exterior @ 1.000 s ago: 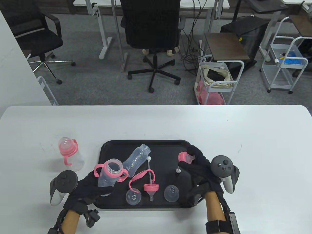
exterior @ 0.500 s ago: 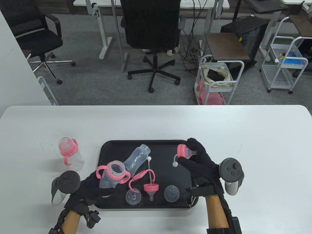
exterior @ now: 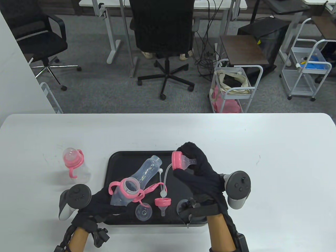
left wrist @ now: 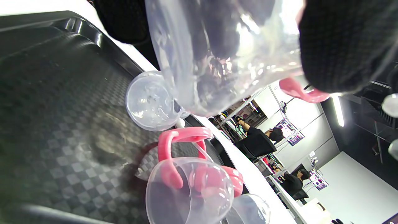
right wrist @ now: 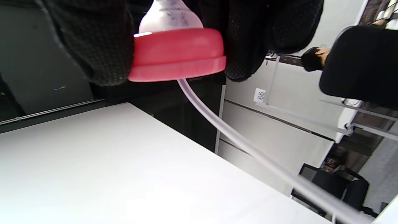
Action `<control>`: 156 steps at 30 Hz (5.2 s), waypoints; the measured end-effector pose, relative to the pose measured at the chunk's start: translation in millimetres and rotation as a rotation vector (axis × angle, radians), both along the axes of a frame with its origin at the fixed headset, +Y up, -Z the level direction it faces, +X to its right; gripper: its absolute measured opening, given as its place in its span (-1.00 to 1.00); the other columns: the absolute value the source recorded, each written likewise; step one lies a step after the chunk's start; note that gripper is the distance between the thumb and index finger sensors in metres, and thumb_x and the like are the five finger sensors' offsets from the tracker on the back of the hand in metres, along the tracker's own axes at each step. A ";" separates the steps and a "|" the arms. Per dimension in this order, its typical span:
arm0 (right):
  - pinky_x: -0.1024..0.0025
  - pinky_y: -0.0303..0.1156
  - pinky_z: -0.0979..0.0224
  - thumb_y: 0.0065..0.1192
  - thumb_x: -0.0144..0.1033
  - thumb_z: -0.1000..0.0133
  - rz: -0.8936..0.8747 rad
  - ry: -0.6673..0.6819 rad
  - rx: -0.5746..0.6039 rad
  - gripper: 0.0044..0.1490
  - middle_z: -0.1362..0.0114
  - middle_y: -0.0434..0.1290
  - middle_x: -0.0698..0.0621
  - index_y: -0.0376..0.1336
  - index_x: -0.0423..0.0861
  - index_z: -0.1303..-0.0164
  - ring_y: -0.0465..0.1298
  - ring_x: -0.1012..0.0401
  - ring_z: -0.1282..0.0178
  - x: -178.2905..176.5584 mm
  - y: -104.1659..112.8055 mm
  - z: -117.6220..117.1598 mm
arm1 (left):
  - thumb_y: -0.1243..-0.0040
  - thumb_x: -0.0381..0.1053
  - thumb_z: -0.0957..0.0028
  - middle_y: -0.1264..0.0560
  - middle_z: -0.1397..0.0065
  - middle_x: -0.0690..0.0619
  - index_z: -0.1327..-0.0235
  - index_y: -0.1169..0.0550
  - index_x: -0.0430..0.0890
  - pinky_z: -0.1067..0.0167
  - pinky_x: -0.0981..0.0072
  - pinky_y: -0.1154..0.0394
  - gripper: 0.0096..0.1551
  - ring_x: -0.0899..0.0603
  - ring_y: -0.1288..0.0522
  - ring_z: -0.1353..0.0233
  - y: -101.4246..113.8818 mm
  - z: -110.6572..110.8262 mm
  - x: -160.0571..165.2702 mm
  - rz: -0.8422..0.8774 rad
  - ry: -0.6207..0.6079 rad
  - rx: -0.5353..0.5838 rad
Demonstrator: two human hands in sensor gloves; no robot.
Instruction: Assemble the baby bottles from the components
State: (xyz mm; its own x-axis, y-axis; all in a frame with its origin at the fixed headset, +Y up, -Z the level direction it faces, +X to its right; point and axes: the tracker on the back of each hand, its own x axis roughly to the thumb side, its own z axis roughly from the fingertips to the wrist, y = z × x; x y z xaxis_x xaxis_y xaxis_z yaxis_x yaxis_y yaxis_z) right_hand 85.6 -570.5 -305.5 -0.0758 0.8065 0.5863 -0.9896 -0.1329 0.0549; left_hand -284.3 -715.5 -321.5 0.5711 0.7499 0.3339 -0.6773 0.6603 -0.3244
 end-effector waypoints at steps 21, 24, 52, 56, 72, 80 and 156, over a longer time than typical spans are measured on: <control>-0.14 0.39 -0.49 0.51 0.15 -0.04 0.165 0.113 -0.023 0.10 -0.59 0.32 -0.15 0.03 -0.08 -0.63 0.50 -0.09 -0.43 -72.6 -11.3 -17.4 | -0.45 0.48 0.19 -0.34 -0.68 0.29 -0.69 -0.15 0.32 -0.54 -0.14 -0.36 0.17 -0.06 -0.43 -0.65 1.7 1.3 3.7 0.018 -0.028 0.023; -0.13 0.39 -0.48 0.53 0.13 -0.04 0.208 0.118 -0.055 0.11 -0.59 0.32 -0.16 0.03 -0.08 -0.64 0.49 -0.11 -0.43 -73.0 -30.5 -17.8 | -0.46 0.48 0.20 -0.34 -0.68 0.29 -0.69 -0.16 0.32 -0.53 -0.14 -0.36 0.17 -0.06 -0.43 -0.65 2.7 1.3 3.2 0.004 -0.017 0.035; -0.02 0.32 -0.64 0.65 -0.16 0.02 0.361 0.441 -0.214 0.01 -0.71 0.23 0.12 0.09 0.15 -0.58 0.37 -0.02 -0.65 -65.1 -132.5 -19.5 | -0.48 0.58 0.29 -0.52 -0.55 0.22 -0.65 -0.33 0.24 -0.45 -0.06 -0.43 0.18 -0.03 -0.56 -0.46 -1.2 2.5 16.4 -0.236 -0.185 -0.030; -0.03 0.34 -0.62 0.64 -0.08 0.03 0.339 0.365 -0.228 0.02 -0.68 0.27 0.01 0.10 0.08 -0.58 0.42 -0.05 -0.58 -65.6 -131.4 -17.1 | -0.48 0.57 0.28 -0.52 -0.55 0.21 -0.65 -0.33 0.22 -0.46 -0.06 -0.42 0.18 -0.04 -0.55 -0.46 0.0 4.5 15.6 -0.217 -0.162 -0.017; -0.30 -0.42 -0.69 0.34 -0.10 -0.28 -0.499 0.727 -0.459 0.27 -0.84 -0.25 -0.13 -0.50 -0.13 -0.68 -0.25 -0.18 -0.85 -57.5 -136.3 -18.6 | -0.43 0.58 0.25 -0.48 -0.58 0.23 -0.68 -0.28 0.25 -0.51 -0.11 -0.39 0.18 -0.02 -0.53 -0.50 4.4 5.2 13.5 -0.055 -0.110 0.019; -0.28 -0.25 -0.72 0.37 -0.43 -0.23 -0.098 0.751 -0.319 0.15 -0.83 -0.08 -0.05 -0.36 -0.09 -0.71 -0.05 -0.07 -0.86 -75.8 -123.2 -8.9 | -0.41 0.59 0.19 -0.51 -0.56 0.16 -0.70 -0.30 0.17 -0.51 -0.15 -0.38 0.18 -0.04 -0.56 -0.47 -1.2 3.8 24.5 0.116 -0.329 -0.161; 0.18 0.59 0.07 0.47 0.14 -0.13 1.449 -0.223 -0.161 -0.12 -0.47 0.43 -0.35 0.28 -0.12 -0.55 0.66 -0.05 0.07 -176.4 -143.9 20.9 | -0.41 0.51 0.18 -0.40 -0.62 0.17 -0.70 -0.20 0.12 -0.50 -0.12 -0.37 0.20 -0.06 -0.49 -0.54 11.2 3.6 -19.5 -0.169 0.253 0.152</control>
